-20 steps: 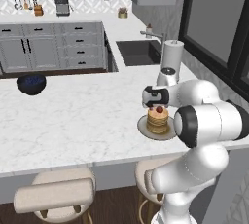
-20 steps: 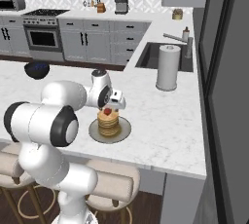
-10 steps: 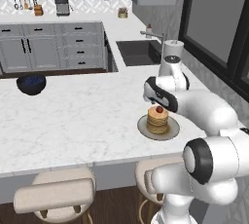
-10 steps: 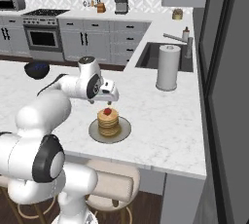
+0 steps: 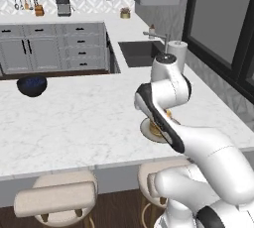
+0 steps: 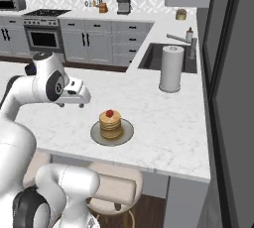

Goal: Take the strawberry from the fridge and place it on top of the pancake, located on the dining counter.

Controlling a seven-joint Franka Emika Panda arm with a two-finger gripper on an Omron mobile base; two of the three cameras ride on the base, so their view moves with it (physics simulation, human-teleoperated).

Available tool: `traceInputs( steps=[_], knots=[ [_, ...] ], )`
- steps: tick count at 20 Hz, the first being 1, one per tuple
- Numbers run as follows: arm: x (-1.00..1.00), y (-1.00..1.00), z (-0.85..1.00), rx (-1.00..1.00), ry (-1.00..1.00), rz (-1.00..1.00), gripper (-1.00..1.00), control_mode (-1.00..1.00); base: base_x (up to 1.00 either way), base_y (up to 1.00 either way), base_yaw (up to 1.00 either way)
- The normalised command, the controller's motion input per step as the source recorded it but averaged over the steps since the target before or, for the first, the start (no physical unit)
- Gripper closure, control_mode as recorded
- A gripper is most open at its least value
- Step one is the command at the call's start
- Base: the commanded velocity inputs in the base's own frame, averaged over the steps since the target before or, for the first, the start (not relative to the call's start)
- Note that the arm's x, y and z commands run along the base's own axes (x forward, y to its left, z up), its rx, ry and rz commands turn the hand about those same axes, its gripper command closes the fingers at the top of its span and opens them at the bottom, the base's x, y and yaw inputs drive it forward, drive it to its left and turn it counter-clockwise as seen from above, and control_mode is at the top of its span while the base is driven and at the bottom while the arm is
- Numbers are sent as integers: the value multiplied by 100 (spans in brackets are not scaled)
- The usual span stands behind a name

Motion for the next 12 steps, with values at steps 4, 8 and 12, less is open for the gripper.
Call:
traceInputs(
  steps=[4,8,12],
  knots=[
    [-77,42,-60,-1,18,1,-100,-100,0,0,0],
    [-62,24,-71,-1,9,3,-100,-100,0,0,0],
    [-39,6,-70,0,11,7,-100,-100,0,0,0]
  ],
)
